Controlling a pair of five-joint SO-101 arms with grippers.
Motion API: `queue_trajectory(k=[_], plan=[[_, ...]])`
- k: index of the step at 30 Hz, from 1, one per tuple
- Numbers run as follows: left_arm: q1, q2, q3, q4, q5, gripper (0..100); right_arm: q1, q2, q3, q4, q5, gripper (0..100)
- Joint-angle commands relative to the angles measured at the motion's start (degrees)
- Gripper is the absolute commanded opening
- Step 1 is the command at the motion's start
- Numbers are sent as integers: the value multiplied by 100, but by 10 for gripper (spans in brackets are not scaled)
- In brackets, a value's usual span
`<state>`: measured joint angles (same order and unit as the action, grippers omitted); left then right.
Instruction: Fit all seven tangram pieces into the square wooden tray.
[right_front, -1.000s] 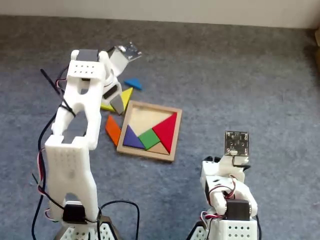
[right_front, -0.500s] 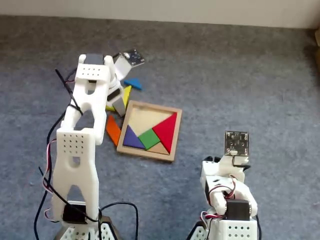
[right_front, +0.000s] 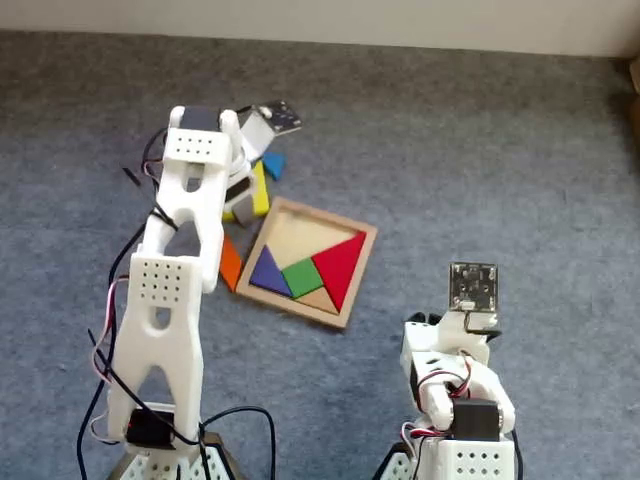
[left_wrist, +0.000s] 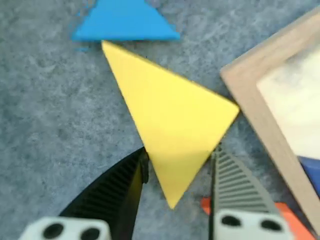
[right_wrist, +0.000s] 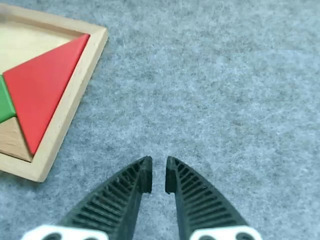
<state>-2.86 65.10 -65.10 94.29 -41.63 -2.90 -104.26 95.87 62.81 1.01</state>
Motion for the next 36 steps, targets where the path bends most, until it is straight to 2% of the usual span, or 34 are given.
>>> queue_trajectory(k=[1,3,7,12,14,20,26,36], plan=[[-75,-22,-760,413,-18,159,127,-84,523,-13,62,66],[-40,-22,-1015,589,0,143,127,-84,523,-13,62,66],[-22,-40,-1349,624,545,143,127,-84,523,-13,62,66],[40,-40,-1684,633,1152,269,127,-84,523,-13,62,66],[127,-40,-1789,633,1354,287,127,-84,523,-13,62,66],[549,4,-1684,615,1380,277,127,-84,523,-13,62,66],[585,22,-1191,607,1380,277,127,-84,523,-13,62,66],[338,22,75,-536,1371,278,127,-84,523,-13,62,66]])
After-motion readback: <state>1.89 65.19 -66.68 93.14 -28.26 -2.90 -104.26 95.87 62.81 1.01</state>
